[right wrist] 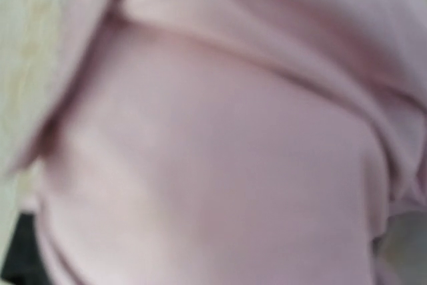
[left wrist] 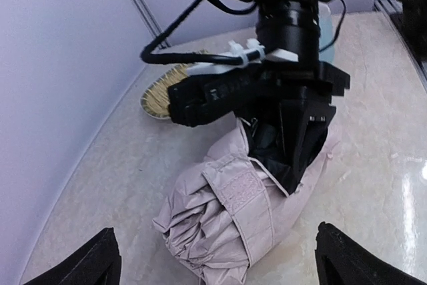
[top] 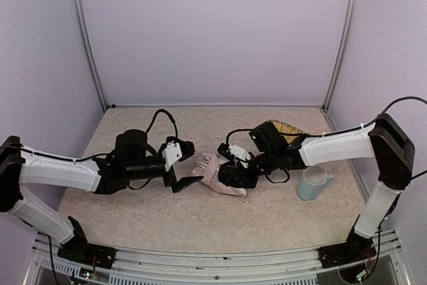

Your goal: Put away the umbrella

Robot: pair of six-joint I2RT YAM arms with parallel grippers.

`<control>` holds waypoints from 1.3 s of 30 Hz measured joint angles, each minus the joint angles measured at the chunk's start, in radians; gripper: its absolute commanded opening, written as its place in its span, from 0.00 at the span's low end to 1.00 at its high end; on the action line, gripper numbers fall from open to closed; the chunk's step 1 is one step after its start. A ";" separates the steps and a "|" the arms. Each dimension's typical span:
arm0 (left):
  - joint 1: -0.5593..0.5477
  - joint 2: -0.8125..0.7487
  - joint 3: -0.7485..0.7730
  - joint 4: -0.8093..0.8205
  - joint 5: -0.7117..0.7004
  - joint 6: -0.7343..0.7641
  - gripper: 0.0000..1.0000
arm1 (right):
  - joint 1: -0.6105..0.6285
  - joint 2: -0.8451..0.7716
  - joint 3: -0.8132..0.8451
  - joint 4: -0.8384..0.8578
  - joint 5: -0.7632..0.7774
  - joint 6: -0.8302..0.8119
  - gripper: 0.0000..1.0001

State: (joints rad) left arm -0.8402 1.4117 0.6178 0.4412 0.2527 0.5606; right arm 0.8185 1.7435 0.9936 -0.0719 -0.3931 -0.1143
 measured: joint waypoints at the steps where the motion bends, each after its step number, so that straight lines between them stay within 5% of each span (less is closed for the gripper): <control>1: 0.011 -0.024 0.000 0.029 0.004 -0.044 0.99 | -0.008 -0.011 0.013 -0.013 0.001 -0.005 0.00; 7: 0.063 -0.167 -0.009 0.259 0.023 -0.343 0.99 | -0.066 -0.074 0.162 -0.095 -0.026 -0.086 0.00; 10: 0.104 -0.223 -0.039 0.422 0.105 -0.449 0.65 | -0.084 -0.079 0.266 -0.171 -0.048 -0.138 0.00; 13: 0.127 -0.240 -0.053 0.474 0.177 -0.497 0.49 | -0.092 -0.079 0.385 -0.259 -0.055 -0.190 0.00; 17: 0.125 -0.239 -0.070 0.441 0.231 -0.485 0.48 | -0.095 -0.079 0.529 -0.356 -0.060 -0.254 0.00; 21: 0.093 -0.200 -0.080 0.415 0.237 -0.446 0.59 | -0.095 -0.077 0.618 -0.426 -0.069 -0.289 0.00; 27: 0.053 -0.049 -0.043 0.406 0.135 -0.417 0.65 | -0.095 -0.071 0.676 -0.483 -0.096 -0.311 0.00; 34: 0.061 0.083 0.033 0.414 0.121 -0.414 0.54 | -0.095 -0.070 0.678 -0.517 -0.118 -0.315 0.00; 39: 0.060 0.120 0.056 0.412 0.171 -0.418 0.33 | -0.095 -0.070 0.678 -0.517 -0.125 -0.315 0.00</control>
State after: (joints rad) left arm -0.7799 1.5318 0.6743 0.8528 0.4232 0.1425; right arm 0.7238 1.6737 1.6711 -0.5888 -0.5182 -0.4294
